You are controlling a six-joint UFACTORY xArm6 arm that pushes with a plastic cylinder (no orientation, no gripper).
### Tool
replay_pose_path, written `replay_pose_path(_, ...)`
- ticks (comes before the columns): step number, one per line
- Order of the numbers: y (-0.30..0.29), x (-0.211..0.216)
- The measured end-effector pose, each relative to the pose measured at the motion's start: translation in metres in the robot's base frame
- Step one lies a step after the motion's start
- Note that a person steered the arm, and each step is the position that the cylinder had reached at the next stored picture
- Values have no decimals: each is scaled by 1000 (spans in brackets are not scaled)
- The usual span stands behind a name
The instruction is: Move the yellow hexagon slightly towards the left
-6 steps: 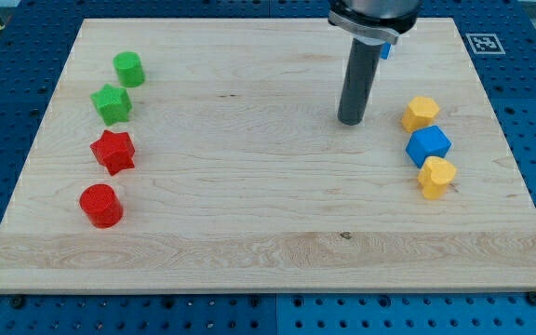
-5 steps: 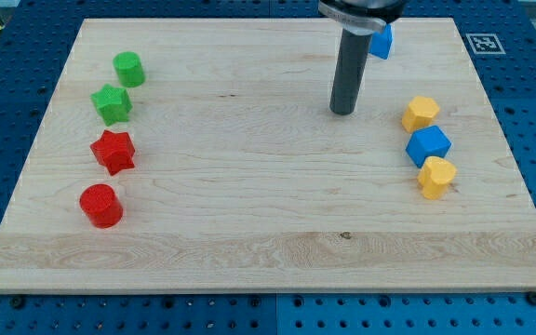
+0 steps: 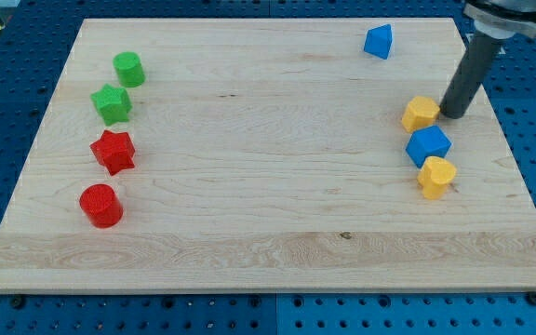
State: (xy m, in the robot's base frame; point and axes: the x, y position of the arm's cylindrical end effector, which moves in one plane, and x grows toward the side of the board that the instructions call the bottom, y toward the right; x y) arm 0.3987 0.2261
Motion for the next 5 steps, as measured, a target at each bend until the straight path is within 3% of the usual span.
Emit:
replay_pose_path(4,-116,15)
replay_pose_path(5,-123,29)
